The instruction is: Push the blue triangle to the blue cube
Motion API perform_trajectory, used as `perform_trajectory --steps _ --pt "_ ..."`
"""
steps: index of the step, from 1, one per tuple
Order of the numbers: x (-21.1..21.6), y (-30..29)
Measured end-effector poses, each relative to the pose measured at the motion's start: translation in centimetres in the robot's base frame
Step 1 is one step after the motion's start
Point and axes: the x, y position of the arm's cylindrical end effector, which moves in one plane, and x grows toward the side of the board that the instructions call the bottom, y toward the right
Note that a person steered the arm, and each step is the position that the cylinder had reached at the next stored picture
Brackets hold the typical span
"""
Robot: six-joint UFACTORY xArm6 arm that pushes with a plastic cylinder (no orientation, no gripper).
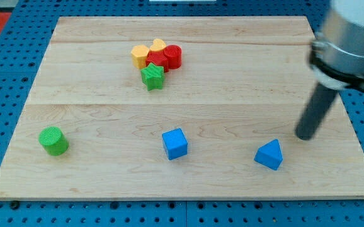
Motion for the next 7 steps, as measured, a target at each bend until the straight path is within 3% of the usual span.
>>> perform_trajectory --steps 2,4,5,6,7 --pt "2.6 -7.5" --pt "5.3 -8.0" --pt "2.8 -14.6" --pt "0.7 -17.6" --pt "1.3 -20.8"
